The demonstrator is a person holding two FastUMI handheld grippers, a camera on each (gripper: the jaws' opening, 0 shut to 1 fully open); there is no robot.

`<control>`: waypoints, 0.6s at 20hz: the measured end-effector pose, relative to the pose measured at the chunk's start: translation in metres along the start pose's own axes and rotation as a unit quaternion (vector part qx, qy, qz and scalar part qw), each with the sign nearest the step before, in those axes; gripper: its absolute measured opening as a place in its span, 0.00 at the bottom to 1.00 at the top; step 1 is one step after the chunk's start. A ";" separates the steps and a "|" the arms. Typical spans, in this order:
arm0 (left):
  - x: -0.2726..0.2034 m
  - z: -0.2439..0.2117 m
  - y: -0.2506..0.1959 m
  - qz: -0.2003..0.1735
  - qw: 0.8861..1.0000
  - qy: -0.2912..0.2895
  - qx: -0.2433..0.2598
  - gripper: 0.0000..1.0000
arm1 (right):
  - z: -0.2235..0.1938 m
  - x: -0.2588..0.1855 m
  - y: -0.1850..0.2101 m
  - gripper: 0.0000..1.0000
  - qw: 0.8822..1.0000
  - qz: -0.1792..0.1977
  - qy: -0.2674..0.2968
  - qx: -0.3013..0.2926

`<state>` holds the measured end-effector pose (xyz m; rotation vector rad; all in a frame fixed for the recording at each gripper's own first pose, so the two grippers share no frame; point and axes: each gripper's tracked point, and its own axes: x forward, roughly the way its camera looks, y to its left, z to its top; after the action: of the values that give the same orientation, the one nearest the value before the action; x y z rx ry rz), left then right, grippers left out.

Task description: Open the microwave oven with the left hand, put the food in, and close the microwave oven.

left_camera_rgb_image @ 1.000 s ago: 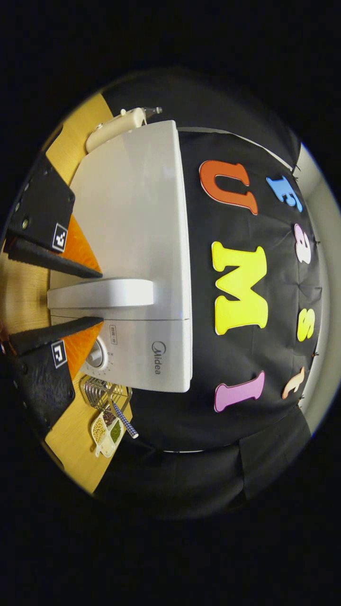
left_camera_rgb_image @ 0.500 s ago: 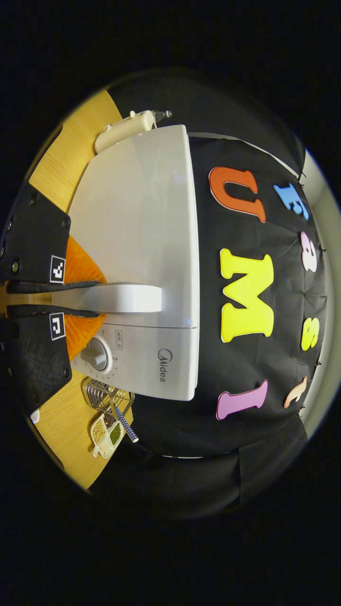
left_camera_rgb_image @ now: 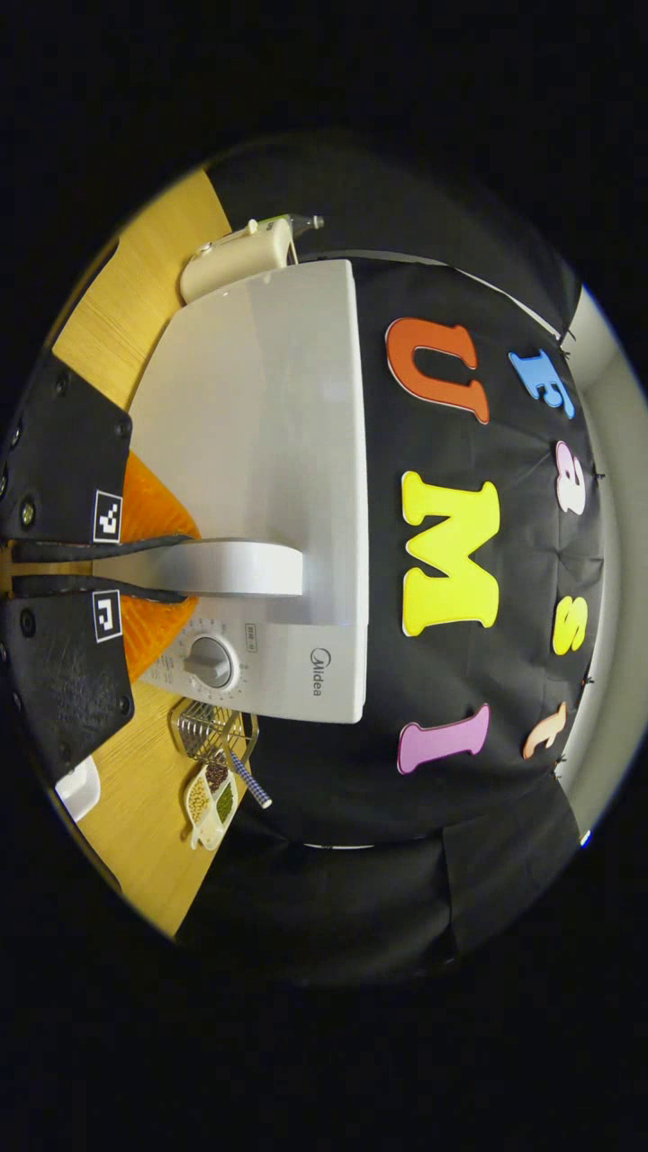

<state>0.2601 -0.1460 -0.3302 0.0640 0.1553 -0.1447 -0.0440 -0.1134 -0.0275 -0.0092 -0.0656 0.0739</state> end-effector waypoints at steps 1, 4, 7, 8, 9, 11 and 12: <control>-0.008 -0.004 0.002 -0.008 1.000 0.008 -0.007 0.05 | -0.001 -0.003 -0.001 1.00 1.000 -0.002 0.001 0.002; -0.038 -0.007 0.010 -0.024 0.999 0.016 -0.016 0.05 | 0.000 -0.010 0.000 1.00 1.000 -0.006 0.003 0.003; -0.068 -0.011 0.025 -0.022 1.000 0.009 -0.010 0.05 | 0.006 -0.021 0.006 1.00 1.000 -0.004 -0.003 -0.002; -0.079 -0.012 0.031 -0.018 1.000 0.006 -0.017 0.05 | 0.009 -0.025 0.009 1.00 1.000 -0.002 -0.007 -0.004; -0.089 -0.012 0.038 -0.015 1.000 0.002 -0.017 0.05 | 0.011 -0.028 0.013 1.00 1.000 0.001 -0.011 -0.006; -0.111 -0.014 0.054 -0.009 1.000 0.000 -0.012 0.05 | 0.013 -0.035 0.022 1.00 1.000 0.011 -0.013 -0.007; -0.123 -0.016 0.063 -0.006 1.000 0.003 -0.012 0.05 | 0.013 -0.037 0.028 1.00 1.000 0.017 -0.014 -0.005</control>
<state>0.1465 -0.0656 -0.3235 0.0388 0.1645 -0.1553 -0.0839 -0.0881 -0.0170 -0.0189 -0.0934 0.1083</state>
